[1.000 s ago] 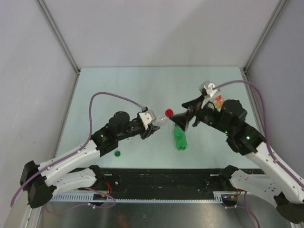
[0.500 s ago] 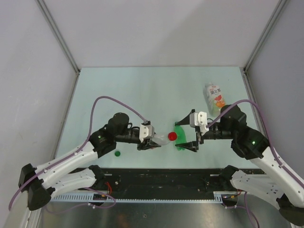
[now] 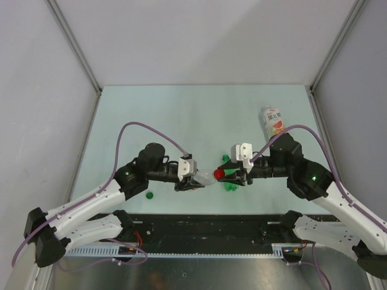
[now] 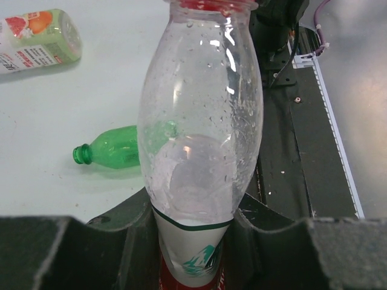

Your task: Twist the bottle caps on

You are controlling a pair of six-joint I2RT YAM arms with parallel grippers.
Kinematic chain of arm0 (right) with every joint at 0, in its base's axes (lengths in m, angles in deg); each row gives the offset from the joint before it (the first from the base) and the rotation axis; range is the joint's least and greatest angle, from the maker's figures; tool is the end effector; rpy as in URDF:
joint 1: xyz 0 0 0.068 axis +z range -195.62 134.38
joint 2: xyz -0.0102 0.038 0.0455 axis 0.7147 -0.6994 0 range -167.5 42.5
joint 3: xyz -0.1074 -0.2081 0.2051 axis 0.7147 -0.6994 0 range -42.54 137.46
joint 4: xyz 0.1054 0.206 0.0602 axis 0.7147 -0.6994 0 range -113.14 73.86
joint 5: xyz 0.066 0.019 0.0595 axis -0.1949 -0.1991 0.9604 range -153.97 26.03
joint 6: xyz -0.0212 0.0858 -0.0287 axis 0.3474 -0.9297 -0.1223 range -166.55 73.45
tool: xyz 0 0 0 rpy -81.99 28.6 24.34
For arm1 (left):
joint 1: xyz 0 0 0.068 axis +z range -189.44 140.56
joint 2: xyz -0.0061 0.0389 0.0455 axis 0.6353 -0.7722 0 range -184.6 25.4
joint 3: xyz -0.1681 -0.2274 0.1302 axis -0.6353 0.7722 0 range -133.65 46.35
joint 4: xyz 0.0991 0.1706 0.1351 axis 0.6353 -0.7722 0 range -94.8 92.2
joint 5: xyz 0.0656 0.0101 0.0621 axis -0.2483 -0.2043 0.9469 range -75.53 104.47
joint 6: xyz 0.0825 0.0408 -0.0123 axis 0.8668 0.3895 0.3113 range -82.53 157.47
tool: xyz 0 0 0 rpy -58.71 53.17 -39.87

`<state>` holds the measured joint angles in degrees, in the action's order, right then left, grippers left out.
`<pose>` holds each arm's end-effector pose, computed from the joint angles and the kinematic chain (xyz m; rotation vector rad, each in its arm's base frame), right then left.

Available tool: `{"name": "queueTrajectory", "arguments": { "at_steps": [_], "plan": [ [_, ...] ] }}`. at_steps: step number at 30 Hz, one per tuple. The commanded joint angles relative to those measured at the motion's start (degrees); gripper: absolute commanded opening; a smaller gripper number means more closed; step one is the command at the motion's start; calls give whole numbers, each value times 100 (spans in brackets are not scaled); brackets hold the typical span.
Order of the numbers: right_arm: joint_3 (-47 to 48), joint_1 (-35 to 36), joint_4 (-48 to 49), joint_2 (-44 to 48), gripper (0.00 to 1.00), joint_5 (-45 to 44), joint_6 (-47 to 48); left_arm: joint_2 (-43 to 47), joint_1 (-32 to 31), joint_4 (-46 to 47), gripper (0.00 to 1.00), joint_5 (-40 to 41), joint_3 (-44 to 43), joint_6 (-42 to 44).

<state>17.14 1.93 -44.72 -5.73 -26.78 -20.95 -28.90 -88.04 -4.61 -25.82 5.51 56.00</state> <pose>0.0685 0.1498 0.4012 -1.4642 1.2061 0.8667 0.0923 -0.1864 0.3193 1.4620 1.3209 -1.0214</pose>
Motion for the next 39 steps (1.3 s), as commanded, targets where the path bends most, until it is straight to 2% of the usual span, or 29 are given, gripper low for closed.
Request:
{"name": "queueTrajectory", "arguments": {
  "at_steps": [1, 4, 5, 7, 11, 16, 20, 24, 26, 28, 29, 30, 31, 32, 39],
  "plan": [
    [28, 117, 222, -42, 25, -606, -371, -48, 3, 65, 20, 93, -277, -19],
    [22, 138, 298, -81, 14, -905, -760, -65, 8, 72, 19, 262, -304, -96],
    [24, 139, 343, -94, 7, -1007, -957, -64, 8, 78, 18, 414, -321, -126],
    [26, 136, 491, -124, 2, -1252, -1476, -52, 8, 80, 18, 898, -408, -274],
    [34, 77, 724, -234, 0, -2034, -3036, -41, -23, 129, 17, 1947, -579, -542],
    [-37, -196, 937, -369, 0, -2854, -5534, -119, -158, 537, 16, 2708, -471, -850],
    [-137, -326, 1042, -513, 0, -3240, -6356, -179, -264, 1300, 14, 3194, -176, -1115],
    [-144, -338, 1026, -560, 0, -4030, -6963, -113, -353, 1581, 14, 3634, -18, -1185],
    [-142, -322, 1075, -581, 0, -4302, -7062, -60, -376, 1631, 14, 3691, 59, -1176],
    [-141, -309, 1283, -611, 0, -4186, -6896, -9, -389, 1648, 14, 3688, 155, -1154],
    [-141, -300, 1415, -627, 4, -4023, -6723, 8, -388, 1648, 15, 3683, 195, -1151],
    [-141, -290, 1565, -649, 12, -3906, -6540, 8, -388, 1648, 15, 3645, 219, -1150],
    [-141, -264, 1697, -673, 24, -3720, -6379, -6, -387, 1648, 15, 3582, 235, -1167],
    [-141, -237, 1821, -689, 32, -3605, -6236, -21, -392, 1648, 15, 3489, 239, -1176],
    [-150, -10, 2214, -891, 47, -3578, -5737, -359, -389, 1701, 17, 2930, 106, -1439]
  ]
}}
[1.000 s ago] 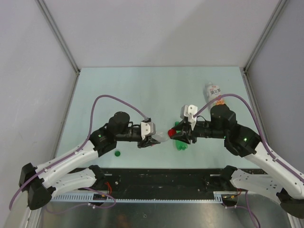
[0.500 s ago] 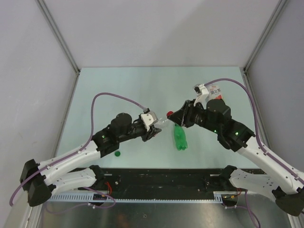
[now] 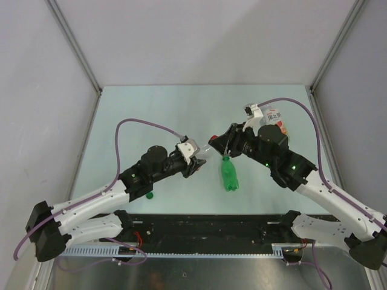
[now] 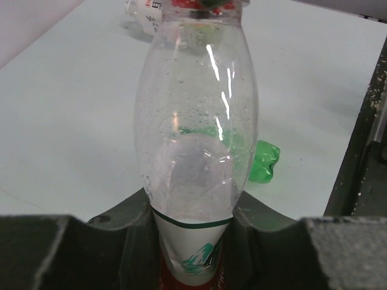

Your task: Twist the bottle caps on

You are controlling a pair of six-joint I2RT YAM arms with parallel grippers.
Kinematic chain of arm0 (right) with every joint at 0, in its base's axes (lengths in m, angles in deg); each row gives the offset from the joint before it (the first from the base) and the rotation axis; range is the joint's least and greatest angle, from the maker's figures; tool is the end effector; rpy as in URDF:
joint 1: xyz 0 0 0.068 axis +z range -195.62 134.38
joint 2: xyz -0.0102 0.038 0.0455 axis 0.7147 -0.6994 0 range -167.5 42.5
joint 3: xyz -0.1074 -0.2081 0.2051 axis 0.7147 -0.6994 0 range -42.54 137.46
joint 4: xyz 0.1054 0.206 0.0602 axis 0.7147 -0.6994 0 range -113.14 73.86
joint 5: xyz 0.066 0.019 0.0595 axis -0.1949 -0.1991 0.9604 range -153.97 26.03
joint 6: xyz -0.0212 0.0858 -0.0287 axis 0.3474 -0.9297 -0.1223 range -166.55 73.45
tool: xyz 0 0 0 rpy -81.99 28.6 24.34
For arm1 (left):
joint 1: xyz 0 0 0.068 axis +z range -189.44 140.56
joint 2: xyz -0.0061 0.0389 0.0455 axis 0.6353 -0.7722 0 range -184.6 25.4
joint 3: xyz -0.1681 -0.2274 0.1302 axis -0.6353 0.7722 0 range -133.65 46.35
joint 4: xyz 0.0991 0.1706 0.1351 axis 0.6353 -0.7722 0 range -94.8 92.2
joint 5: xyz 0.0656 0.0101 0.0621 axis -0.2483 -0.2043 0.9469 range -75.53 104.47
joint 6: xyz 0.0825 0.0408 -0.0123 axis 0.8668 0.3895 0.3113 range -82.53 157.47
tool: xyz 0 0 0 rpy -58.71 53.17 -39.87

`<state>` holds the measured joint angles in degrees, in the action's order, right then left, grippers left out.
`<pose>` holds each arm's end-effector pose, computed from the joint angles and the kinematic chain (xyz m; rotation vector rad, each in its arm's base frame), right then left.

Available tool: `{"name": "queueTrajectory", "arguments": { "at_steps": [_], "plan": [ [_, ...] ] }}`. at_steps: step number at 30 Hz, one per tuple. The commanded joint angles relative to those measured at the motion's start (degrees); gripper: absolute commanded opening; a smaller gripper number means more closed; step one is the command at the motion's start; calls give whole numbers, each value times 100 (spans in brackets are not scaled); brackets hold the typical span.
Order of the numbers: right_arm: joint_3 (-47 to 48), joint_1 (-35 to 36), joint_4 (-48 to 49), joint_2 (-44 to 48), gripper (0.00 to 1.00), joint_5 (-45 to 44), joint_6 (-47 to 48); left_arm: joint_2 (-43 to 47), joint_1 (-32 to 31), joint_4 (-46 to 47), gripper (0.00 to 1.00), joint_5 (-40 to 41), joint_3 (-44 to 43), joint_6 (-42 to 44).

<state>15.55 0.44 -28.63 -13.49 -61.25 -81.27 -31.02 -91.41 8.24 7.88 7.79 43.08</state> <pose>0.1524 0.1639 0.4048 -0.2224 1.8645 1.0475 0.1369 -0.1906 0.3236 0.9541 1.5588 -0.6805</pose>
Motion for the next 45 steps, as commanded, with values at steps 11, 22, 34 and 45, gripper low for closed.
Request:
{"name": "queueTrajectory", "arguments": {
  "at_steps": [11, 22, 34, 45],
  "plan": [
    [27, 330, 542, -195, 11, -845, 641, -243, -51, 591, 36, 254, -278, -655],
    [200, -669, 704, -774, 0, -3219, 2299, 119, -24, 293, 99, 1998, -32, -2139],
    [197, -2540, 1530, -2501, 9, -2790, 2643, 1104, 890, -1457, 99, 2517, 660, -4005],
    [52, -2681, 1401, -2706, 37, -2922, 2661, 1296, 1324, -2349, 99, 2406, 776, -4453]
  ]
}}
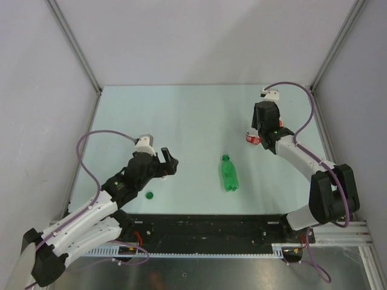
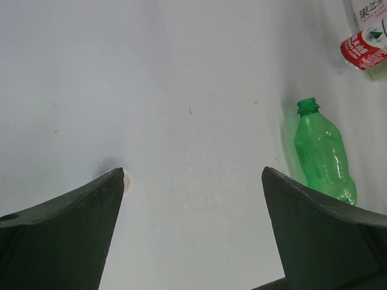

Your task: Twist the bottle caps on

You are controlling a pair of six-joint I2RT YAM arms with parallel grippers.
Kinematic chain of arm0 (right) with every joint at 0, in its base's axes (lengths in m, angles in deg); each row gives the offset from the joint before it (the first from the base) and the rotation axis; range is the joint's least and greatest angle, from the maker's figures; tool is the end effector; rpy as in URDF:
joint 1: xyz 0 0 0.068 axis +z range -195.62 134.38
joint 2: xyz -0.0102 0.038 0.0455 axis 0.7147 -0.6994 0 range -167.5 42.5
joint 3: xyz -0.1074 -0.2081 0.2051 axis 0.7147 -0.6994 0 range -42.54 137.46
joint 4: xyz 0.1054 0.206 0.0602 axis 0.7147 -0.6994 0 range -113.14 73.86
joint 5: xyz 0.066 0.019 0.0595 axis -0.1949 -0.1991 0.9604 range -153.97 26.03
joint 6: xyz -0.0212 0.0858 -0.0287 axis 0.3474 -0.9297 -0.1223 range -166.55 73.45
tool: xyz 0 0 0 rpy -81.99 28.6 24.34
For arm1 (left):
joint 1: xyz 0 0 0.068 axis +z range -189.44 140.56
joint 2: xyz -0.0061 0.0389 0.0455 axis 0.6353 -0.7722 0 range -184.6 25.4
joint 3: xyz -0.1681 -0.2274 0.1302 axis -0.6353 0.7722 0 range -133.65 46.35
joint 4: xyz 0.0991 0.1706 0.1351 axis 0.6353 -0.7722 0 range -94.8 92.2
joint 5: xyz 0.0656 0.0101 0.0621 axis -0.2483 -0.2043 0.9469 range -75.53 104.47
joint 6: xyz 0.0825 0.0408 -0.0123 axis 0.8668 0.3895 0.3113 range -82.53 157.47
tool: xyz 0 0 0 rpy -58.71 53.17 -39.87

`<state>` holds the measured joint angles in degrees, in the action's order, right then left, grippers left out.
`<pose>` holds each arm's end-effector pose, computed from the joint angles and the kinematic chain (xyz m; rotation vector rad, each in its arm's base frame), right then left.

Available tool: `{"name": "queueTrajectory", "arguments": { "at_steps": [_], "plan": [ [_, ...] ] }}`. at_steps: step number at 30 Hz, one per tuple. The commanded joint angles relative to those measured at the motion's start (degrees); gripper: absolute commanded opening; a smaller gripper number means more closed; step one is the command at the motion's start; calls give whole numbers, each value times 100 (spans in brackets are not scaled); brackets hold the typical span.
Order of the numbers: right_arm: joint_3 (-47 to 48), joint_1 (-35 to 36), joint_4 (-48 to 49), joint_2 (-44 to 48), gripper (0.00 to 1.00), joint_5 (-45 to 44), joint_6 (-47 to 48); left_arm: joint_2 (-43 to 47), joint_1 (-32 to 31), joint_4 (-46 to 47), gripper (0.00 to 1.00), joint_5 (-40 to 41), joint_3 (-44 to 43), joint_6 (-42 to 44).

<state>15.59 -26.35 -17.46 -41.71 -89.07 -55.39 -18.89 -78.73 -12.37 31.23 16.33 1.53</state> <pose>0.3394 0.0811 0.3034 0.0871 2.0013 -0.1357 0.1442 -0.0868 0.2549 -0.1203 2.0867 -0.5083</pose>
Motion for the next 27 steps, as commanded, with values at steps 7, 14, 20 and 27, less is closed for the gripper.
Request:
{"name": "queueTrajectory", "arguments": {
  "at_steps": [7, 14, 20, 27],
  "plan": [
    [-90, -2, 200, 214, 48, -140, 78, 30, 93, -856, 99, 254, -177, -552],
    [-202, -5, 162, 314, 56, -183, 84, 38, 345, -1388, 99, 498, -132, -1134],
    [-210, -8, 180, 462, 75, -143, 134, 61, 1058, -1763, 99, 388, 34, -1441],
    [-206, -12, 252, 624, 87, 76, 159, 256, 1763, -2300, 99, 571, 249, -1832]
  ]
}}
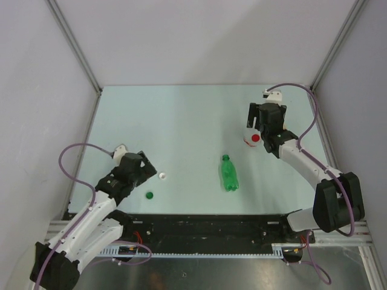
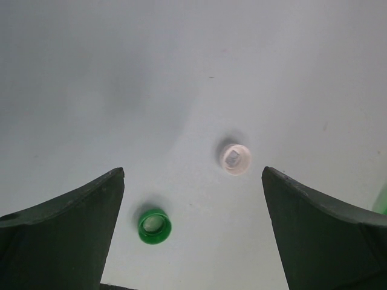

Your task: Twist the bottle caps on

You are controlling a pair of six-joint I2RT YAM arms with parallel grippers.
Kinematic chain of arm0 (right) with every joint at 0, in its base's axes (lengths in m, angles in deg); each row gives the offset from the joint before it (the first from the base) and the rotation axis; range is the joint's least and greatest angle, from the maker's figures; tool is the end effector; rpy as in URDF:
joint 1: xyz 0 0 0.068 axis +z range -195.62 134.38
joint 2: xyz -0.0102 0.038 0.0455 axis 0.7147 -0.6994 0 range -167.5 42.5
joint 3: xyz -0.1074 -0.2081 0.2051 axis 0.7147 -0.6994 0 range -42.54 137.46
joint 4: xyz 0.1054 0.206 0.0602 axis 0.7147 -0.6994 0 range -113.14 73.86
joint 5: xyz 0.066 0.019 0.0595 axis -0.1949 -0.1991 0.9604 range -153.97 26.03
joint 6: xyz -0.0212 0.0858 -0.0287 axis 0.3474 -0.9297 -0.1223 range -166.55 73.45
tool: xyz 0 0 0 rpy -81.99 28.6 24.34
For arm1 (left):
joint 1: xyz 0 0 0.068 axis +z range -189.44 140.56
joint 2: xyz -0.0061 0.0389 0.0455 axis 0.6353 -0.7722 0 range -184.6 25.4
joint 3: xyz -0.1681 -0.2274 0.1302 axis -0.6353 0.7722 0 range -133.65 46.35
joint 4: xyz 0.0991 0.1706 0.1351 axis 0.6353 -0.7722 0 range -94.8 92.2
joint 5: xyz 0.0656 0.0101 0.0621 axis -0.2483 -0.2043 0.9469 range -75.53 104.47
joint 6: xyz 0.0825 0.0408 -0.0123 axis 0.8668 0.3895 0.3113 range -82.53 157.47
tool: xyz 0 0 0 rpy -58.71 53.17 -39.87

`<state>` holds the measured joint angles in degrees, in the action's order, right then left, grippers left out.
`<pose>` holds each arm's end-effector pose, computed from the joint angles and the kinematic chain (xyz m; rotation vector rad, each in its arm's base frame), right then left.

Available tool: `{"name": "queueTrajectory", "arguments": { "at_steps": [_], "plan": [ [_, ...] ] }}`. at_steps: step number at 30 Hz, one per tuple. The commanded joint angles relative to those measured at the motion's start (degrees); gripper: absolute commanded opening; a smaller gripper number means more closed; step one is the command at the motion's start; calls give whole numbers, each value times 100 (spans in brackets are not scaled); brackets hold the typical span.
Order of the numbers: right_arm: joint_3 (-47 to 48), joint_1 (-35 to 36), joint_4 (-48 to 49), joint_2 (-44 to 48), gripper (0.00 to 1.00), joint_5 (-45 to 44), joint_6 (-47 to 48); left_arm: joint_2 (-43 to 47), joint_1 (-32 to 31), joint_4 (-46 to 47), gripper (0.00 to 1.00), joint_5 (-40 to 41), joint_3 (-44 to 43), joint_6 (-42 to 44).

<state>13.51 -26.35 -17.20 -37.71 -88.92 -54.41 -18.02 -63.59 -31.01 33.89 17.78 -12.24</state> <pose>0.3233 0.0756 0.3132 0.0785 1.9681 -0.1294 0.1305 -0.0281 0.2099 -0.6713 2.2615 -0.2204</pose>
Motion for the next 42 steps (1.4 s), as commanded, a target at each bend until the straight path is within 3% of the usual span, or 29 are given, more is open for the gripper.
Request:
{"name": "queueTrajectory", "arguments": {
  "at_steps": [1, 9, 16, 29, 36, 42],
  "plan": [
    [2, -11, 236, 250, 88, 65, 63, 181, 285, -570, 99, 381, 110, -545],
    [2, -111, 246, 508, 99, 15, -25, -35, 339, -1146, 90, 30, 281, -960],
    [2, -228, -316, 592, 99, 506, -232, 1, 339, -1314, 84, -99, 383, -1220],
    [0, -230, -750, 589, 99, 1321, -477, 382, 330, -1634, 64, -296, 638, -1785],
    [-1, -250, -775, 614, 99, 1447, -521, 417, 20, -1625, 47, -567, 747, -1776],
    [2, -269, -818, 620, 99, 1584, -561, 486, -132, -1619, 47, -526, 866, -1881]
  ]
}}
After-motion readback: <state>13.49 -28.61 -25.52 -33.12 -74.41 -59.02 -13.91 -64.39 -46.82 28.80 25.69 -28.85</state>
